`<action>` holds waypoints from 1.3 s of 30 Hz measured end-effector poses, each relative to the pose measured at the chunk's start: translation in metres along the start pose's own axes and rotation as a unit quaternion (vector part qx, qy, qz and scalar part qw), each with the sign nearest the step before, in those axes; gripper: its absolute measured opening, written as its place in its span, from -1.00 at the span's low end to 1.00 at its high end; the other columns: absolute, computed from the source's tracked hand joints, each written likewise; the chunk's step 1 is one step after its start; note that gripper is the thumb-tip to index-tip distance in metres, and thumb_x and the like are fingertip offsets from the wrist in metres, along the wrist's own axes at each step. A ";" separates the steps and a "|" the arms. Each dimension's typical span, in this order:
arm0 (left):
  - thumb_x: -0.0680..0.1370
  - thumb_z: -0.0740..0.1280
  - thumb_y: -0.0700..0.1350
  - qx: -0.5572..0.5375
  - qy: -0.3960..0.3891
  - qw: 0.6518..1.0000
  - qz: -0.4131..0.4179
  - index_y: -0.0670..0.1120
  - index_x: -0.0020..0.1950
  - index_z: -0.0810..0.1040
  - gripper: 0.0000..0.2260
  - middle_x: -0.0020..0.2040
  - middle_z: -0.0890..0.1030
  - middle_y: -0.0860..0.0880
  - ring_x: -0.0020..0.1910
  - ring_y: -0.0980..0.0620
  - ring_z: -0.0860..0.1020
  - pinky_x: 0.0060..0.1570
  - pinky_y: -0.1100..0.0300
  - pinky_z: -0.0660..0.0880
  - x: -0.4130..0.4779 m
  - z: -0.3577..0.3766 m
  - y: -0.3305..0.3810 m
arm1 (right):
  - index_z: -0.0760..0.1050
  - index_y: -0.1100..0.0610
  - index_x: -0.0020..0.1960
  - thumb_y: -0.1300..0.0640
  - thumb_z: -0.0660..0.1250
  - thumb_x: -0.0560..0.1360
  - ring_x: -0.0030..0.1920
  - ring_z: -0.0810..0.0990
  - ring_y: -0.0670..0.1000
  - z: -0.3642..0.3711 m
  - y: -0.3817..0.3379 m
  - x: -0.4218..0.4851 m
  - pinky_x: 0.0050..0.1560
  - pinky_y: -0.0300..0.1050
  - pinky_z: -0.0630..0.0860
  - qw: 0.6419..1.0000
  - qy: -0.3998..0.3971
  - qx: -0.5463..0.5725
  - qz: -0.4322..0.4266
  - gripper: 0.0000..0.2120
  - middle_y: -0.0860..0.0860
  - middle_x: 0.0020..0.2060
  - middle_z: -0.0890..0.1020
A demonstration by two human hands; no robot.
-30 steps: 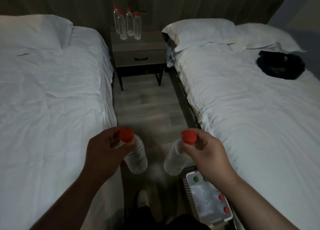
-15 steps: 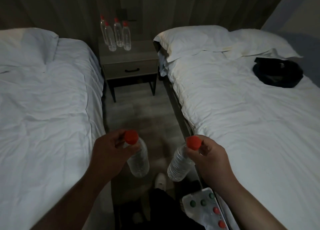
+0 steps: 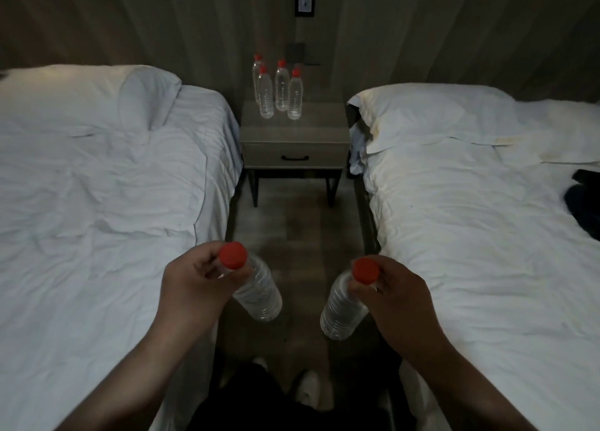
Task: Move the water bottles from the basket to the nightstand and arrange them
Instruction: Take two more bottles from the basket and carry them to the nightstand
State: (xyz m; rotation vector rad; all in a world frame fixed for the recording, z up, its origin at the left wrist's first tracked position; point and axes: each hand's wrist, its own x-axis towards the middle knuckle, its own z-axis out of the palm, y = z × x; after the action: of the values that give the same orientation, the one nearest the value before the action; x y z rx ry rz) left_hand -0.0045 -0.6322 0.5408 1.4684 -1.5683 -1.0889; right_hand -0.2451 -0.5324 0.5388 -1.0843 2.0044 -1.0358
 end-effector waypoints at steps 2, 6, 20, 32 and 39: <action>0.32 0.55 -0.28 -0.004 0.012 1.000 0.000 0.22 -0.19 0.66 -0.64 -0.23 0.69 0.13 -0.25 0.20 0.63 -0.22 0.40 0.52 0.012 -0.006 0.001 | 0.55 -0.21 -0.08 0.10 0.54 0.33 -0.10 0.58 -0.31 0.007 -0.007 0.019 -0.14 -0.46 0.45 1.000 -0.018 0.004 -0.003 -0.71 -0.21 -0.18 0.66; 0.34 0.55 -0.24 -0.022 0.035 0.999 -0.012 0.07 -0.15 0.67 -0.77 -0.20 0.69 -0.05 -0.18 -0.04 0.65 -0.13 0.14 0.57 0.041 -0.014 0.000 | 0.57 -0.18 -0.15 0.13 0.55 0.31 -0.14 0.61 -0.24 0.026 -0.024 0.060 -0.18 -0.42 0.49 0.998 -0.052 0.018 -0.018 -0.73 -0.17 -0.24 0.67; 0.34 0.56 -0.23 -0.014 -0.038 0.999 -0.012 -0.06 -0.13 0.66 -0.82 -0.30 0.66 0.20 -0.29 0.28 0.61 -0.26 0.48 0.45 0.222 0.001 0.010 | 0.57 -0.17 -0.11 0.17 0.50 0.36 -0.11 0.61 -0.29 0.054 -0.086 0.210 -0.15 -0.50 0.47 0.998 -0.040 0.036 -0.028 -0.74 -0.29 -0.14 0.65; 0.30 0.58 -0.22 0.011 -0.088 0.996 0.023 0.12 -0.20 0.60 -0.72 -0.20 0.66 0.24 -0.27 0.30 0.61 -0.26 0.39 0.50 0.327 0.072 0.043 | 0.62 -0.01 -0.10 0.36 0.45 0.39 -0.16 0.67 -0.10 0.018 -0.070 0.294 -0.15 -0.33 0.55 0.990 0.030 0.134 -0.002 -0.72 -0.03 -0.17 0.70; 0.25 0.57 -0.20 -0.051 -0.097 0.994 -0.010 -0.02 -0.19 0.68 -0.80 -0.22 0.71 -0.04 -0.17 -0.08 0.68 -0.12 0.08 0.61 0.387 0.126 0.057 | 0.62 0.07 -0.13 0.34 0.46 0.37 -0.21 0.65 -0.07 -0.013 -0.057 0.374 -0.18 -0.24 0.56 0.993 0.015 0.112 0.027 -0.81 0.02 -0.25 0.67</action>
State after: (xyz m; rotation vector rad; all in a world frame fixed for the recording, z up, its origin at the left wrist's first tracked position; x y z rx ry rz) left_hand -0.1790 -1.0038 0.5268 1.3455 -1.6070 -1.3380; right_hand -0.4076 -0.8746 0.5359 -0.8965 1.8764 -1.2218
